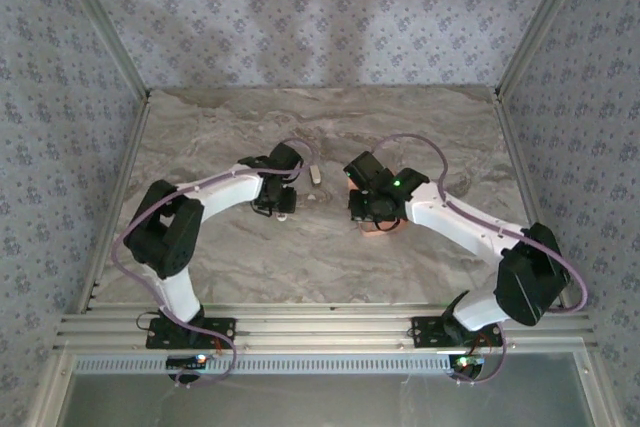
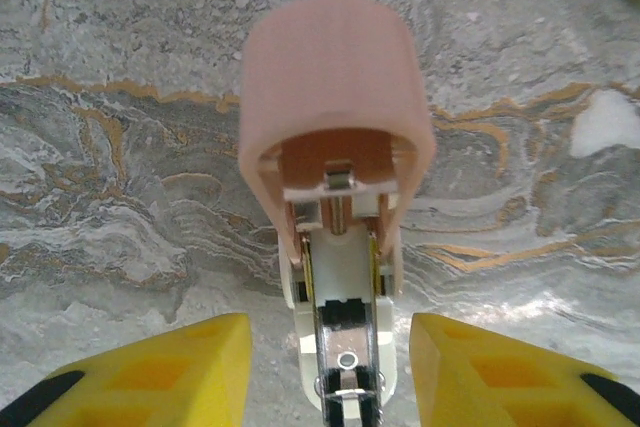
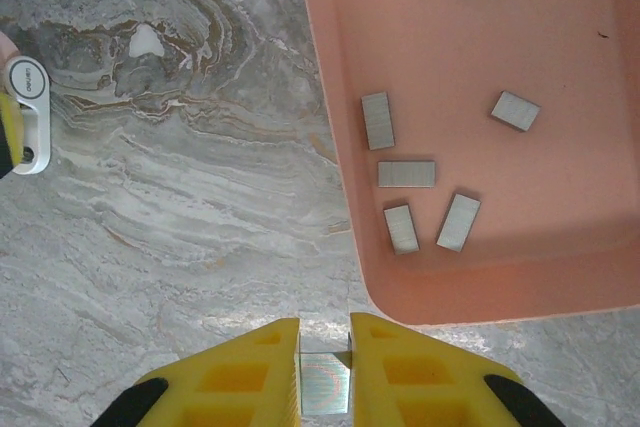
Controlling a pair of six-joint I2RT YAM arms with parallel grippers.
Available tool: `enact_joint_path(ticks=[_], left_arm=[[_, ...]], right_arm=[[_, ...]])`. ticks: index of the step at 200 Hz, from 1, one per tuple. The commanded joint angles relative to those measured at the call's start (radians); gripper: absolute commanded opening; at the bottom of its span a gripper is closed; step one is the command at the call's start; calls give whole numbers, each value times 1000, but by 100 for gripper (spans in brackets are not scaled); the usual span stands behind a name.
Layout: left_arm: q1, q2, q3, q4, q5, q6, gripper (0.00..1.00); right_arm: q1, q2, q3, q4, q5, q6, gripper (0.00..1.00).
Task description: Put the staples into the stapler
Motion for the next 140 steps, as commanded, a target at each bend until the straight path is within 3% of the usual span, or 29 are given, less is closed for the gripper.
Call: enact_joint_path(ticks=[1, 22, 55, 140], left_arm=[[-4, 37, 34, -41, -29, -3, 45], [-5, 63, 47, -45, -32, -11, 43], [-4, 94, 53, -41, -23, -23, 32], [-36, 68, 1, -53, -3, -110, 28]], right_arm=[[-7, -37, -16, -8, 29, 17, 17], [-10, -44, -20, -6, 31, 16, 17], [-15, -53, -23, -17, 36, 16, 17], [-38, -100, -55, 24, 6, -19, 18]])
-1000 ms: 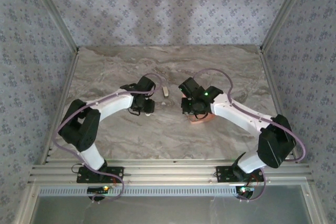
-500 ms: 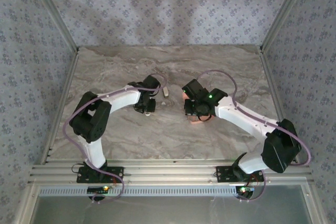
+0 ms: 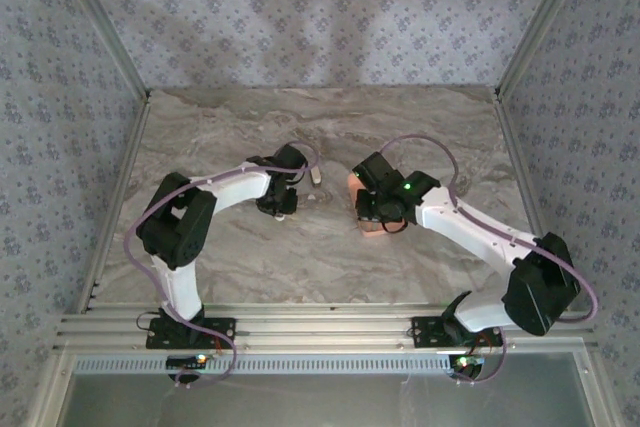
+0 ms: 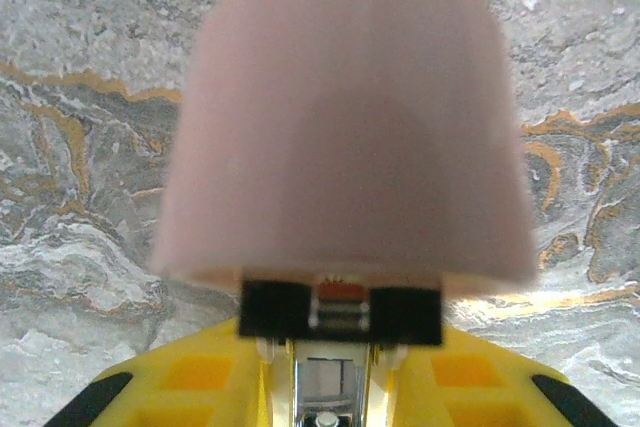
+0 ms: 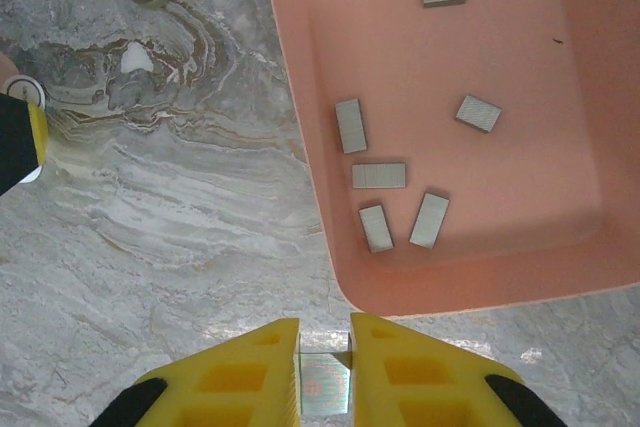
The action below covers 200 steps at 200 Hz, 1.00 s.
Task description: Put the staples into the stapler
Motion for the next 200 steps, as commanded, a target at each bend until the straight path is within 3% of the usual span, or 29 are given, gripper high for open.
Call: enact_joint_path(ticks=[1, 83, 128, 200], left_arm=[[-29, -11, -34, -38, 12, -66, 28], [-226, 13, 32, -81, -24, -285, 28], [-287, 65, 109, -123, -27, -313, 29], [-296, -8, 90, -94, -24, -294, 52]], right_arm=[[-13, -34, -13, 19, -2, -16, 18], [-71, -107, -93, 41, -93, -88, 18], [-92, -159, -129, 37, -121, -121, 18], [-78, -198, -144, 45, -83, -86, 18]])
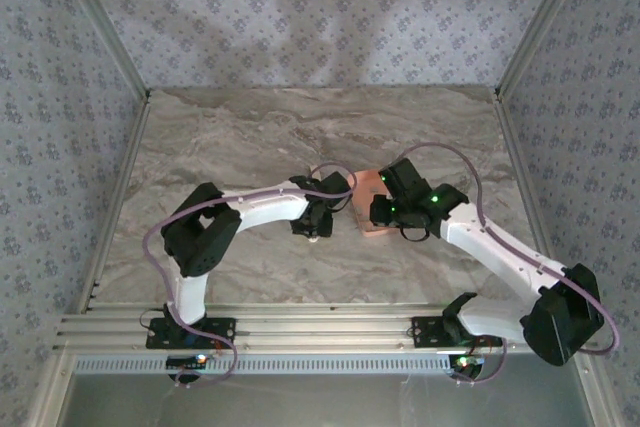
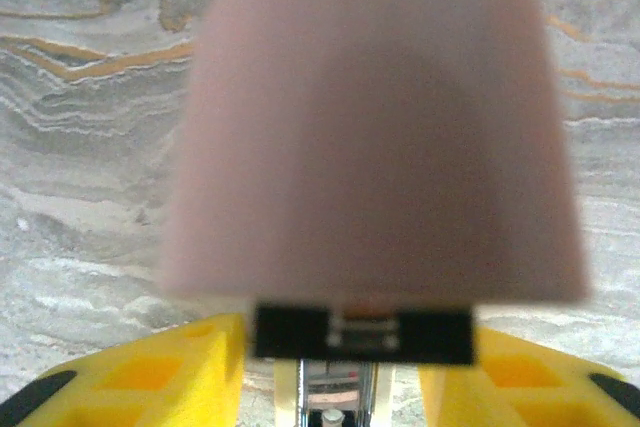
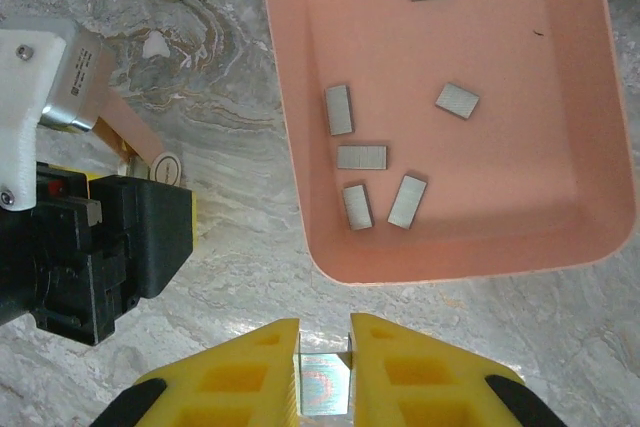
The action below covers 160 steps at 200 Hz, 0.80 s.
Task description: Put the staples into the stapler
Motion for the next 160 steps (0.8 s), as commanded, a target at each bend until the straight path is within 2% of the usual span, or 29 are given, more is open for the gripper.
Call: enact_joint_path(ticks=[1, 48, 91, 130, 160], left_arm=[[-4, -71, -5, -7, -2, 1, 52], [8, -230, -56, 27, -26, 43, 59], [60, -340, -237, 230, 123, 52, 60], [97, -335, -330, 364, 232, 52, 61], [115, -315, -356, 405, 254, 64, 58]], right_arm=[[9, -19, -8, -1, 24, 16, 18], [49, -9, 3, -3, 65, 57, 18], [56, 15, -12, 14, 45, 117, 17], [64, 19, -15, 29, 55, 169, 17], [72, 38, 3, 22, 52, 183, 17]])
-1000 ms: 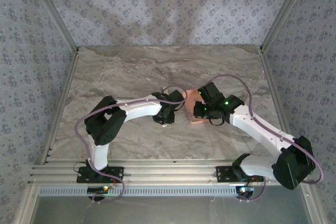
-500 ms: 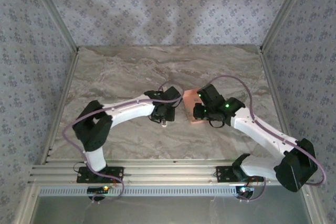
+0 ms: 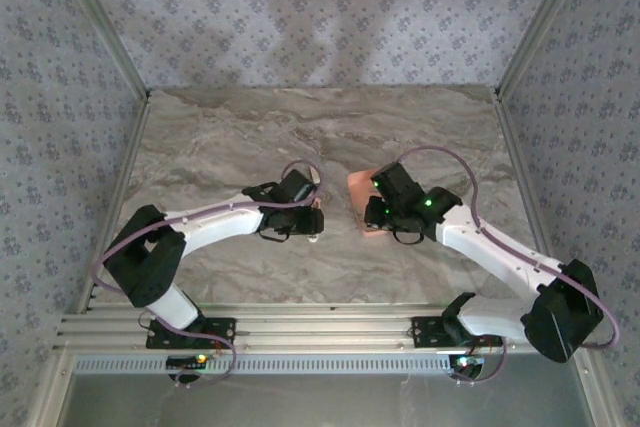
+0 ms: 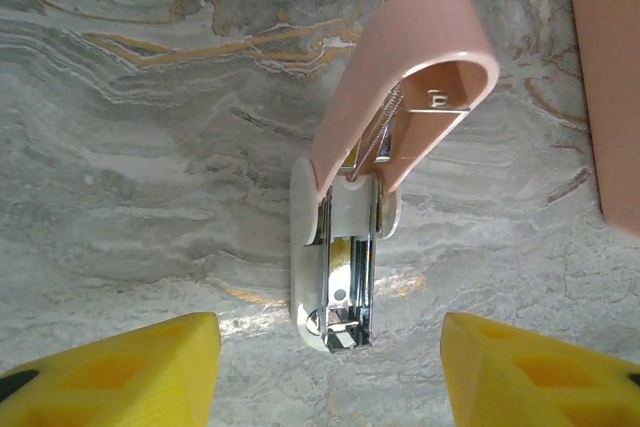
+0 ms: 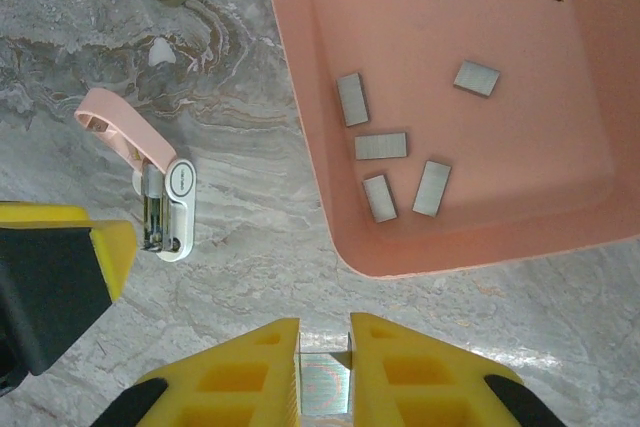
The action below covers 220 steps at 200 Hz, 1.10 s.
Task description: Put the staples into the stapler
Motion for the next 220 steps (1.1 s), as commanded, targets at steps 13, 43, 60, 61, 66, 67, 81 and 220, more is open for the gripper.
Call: enact_joint_path(ticks=[13, 43, 60, 61, 66, 67, 81, 220], left_arm=[[16, 29, -20, 102, 64, 25, 57], [16, 67, -25, 112, 81, 29, 56], [15, 79, -31, 120, 74, 21, 56], [15, 79, -31, 120, 74, 21, 56], [16, 84, -30, 120, 74, 21, 56], [17, 85, -29, 120, 75, 21, 56], [15, 97, -26, 118, 80, 21, 56], [-8, 63, -50, 156, 114, 9, 54]], right_arm=[[15, 27, 23, -10, 20, 40, 17], [24, 37, 43, -20, 26, 40, 17], [25, 38, 51, -24, 28, 39, 17], [25, 38, 51, -24, 28, 40, 17], [25, 38, 52, -23, 28, 39, 17], [25, 38, 53, -24, 28, 39, 17], [26, 40, 55, -29, 28, 39, 17], [53, 62, 58, -16, 38, 40, 18]])
